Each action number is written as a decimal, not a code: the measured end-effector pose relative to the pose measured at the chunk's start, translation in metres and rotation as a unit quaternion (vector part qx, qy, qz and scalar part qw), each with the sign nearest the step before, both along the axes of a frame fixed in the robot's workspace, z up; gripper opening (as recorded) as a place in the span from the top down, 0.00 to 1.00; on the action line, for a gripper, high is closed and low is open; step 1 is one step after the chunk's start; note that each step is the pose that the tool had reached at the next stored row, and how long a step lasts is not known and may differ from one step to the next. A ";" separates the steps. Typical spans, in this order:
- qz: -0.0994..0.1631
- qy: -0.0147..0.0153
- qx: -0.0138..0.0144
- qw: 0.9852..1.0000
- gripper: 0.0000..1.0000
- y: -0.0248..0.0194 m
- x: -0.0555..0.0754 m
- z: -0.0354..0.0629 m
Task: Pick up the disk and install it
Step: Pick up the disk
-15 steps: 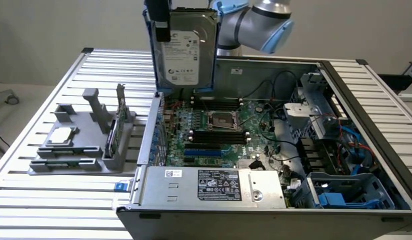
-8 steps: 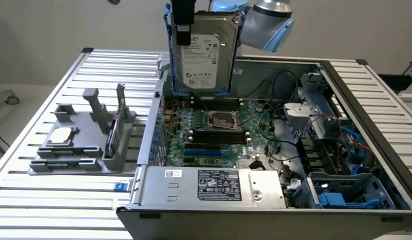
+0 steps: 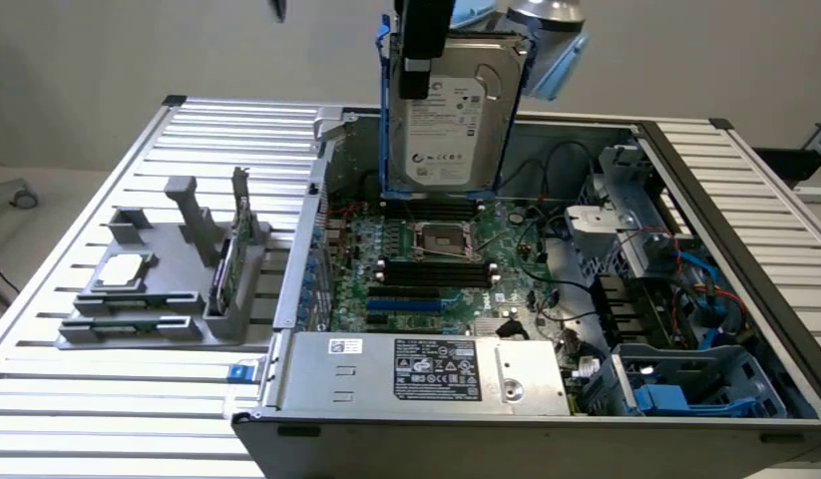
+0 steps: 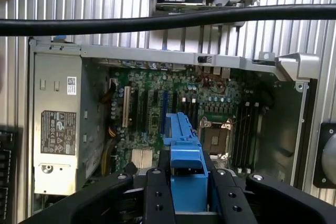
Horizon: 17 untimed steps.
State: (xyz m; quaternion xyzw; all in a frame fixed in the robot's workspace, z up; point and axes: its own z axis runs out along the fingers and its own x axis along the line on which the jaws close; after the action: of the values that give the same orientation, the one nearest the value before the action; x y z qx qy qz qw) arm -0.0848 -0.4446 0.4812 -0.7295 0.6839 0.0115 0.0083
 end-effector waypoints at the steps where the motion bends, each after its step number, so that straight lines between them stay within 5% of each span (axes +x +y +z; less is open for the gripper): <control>1: 0.000 0.000 0.000 1.000 0.67 -0.0015 0.004 0.0000; 10: 0.000 0.000 0.000 1.000 0.67 -0.0203 0.036 -0.0013; 17: 0.000 -0.007 0.000 1.000 0.67 -0.0379 0.044 -0.0063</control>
State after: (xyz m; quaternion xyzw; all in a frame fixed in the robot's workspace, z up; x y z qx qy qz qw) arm -0.0406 -0.4826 0.4749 -0.7295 0.6838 0.0066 0.0128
